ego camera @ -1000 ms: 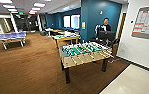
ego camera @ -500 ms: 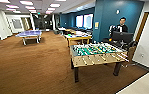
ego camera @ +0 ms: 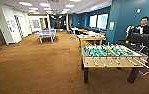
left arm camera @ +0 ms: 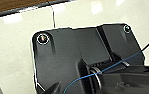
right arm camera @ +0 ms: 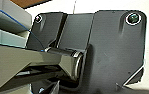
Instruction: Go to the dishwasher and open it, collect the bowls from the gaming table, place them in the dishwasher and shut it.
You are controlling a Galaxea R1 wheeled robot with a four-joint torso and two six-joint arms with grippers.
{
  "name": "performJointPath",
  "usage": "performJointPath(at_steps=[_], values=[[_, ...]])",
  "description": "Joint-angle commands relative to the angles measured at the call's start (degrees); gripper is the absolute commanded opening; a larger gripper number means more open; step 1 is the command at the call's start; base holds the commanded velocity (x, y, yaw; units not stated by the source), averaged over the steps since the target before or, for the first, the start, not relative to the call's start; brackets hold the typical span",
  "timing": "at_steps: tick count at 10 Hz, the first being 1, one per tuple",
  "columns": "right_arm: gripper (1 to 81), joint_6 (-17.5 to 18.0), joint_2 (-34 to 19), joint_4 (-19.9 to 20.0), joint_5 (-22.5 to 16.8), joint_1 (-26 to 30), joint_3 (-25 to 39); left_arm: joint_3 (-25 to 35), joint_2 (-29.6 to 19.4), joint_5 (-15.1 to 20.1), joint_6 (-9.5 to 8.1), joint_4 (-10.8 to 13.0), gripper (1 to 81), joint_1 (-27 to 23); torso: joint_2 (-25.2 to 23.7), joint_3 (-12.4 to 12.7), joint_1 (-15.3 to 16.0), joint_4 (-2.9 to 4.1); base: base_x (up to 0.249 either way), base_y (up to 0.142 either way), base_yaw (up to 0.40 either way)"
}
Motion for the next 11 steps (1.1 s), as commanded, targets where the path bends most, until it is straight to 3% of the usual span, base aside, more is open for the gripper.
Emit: performJointPath(at_steps=[1, 6, 11], values=[[81.1, -0.3, -0.1, -0.8, -2.6, 2.1, 0.2, 0.1, -0.5, 2.5, 0.18, 0.7, 81.1, -2.2, 0.0, 0.0, 0.0, 0.00, 0.000, 0.000, 0.357], [81.1, -0.3, -0.1, -0.6, -2.6, 2.1, -0.5, 0.1, -0.6, 2.5, 0.09, -0.1, 81.1, -2.2, 0.0, 0.0, 0.0, 0.00, 0.000, 0.000, 0.352], [81.1, -0.3, 0.1, -0.8, -2.6, 2.0, -0.6, -0.6, -0.6, 2.5, -0.61, -0.3, 81.1, -2.5, 0.0, 0.0, 0.0, 0.00, 0.000, 0.000, -0.025]])
